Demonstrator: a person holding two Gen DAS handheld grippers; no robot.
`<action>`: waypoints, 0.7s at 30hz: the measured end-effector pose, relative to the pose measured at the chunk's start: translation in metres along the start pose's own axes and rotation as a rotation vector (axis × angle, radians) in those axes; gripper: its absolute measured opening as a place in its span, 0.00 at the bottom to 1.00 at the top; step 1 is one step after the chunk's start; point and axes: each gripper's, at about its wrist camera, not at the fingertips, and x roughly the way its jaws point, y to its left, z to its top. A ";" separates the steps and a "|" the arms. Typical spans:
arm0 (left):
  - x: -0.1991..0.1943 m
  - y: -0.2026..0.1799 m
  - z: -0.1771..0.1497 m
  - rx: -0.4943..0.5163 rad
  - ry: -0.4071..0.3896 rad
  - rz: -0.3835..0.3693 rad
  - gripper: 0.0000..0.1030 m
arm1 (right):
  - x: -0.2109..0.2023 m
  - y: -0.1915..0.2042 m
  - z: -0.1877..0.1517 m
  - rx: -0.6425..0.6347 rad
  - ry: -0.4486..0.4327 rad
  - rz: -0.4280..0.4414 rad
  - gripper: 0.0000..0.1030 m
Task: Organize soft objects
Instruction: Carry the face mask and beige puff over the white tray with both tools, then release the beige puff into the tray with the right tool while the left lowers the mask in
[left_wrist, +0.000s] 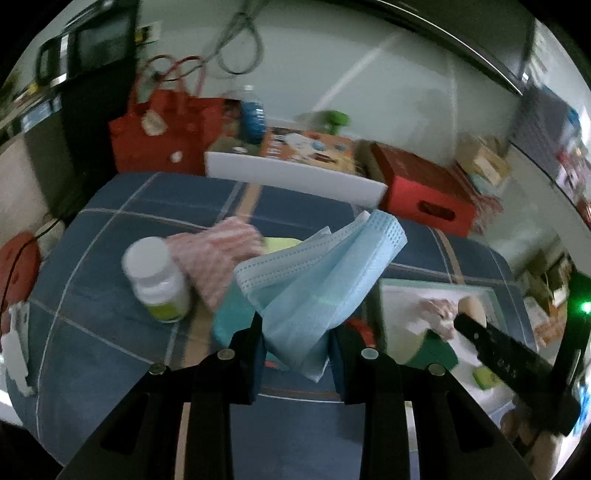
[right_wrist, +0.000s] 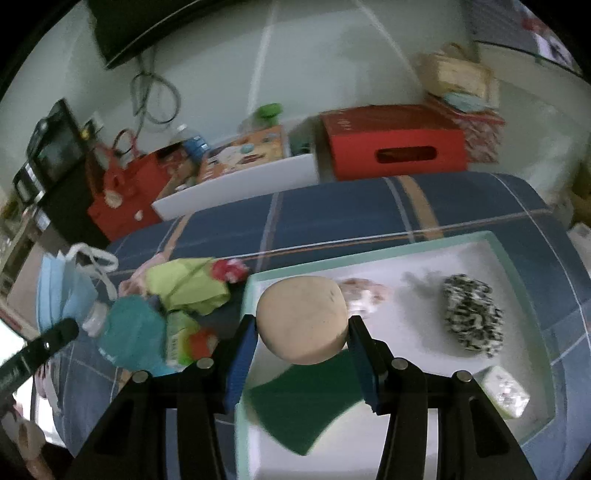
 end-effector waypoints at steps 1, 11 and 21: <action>0.004 -0.009 0.000 0.021 0.010 -0.007 0.30 | -0.001 -0.007 0.001 0.017 0.000 -0.007 0.51; 0.043 -0.100 -0.001 0.210 0.087 -0.053 0.30 | -0.009 -0.071 0.012 0.136 -0.024 -0.111 0.51; 0.099 -0.150 -0.013 0.290 0.134 -0.025 0.30 | -0.011 -0.101 0.009 0.202 -0.016 -0.153 0.51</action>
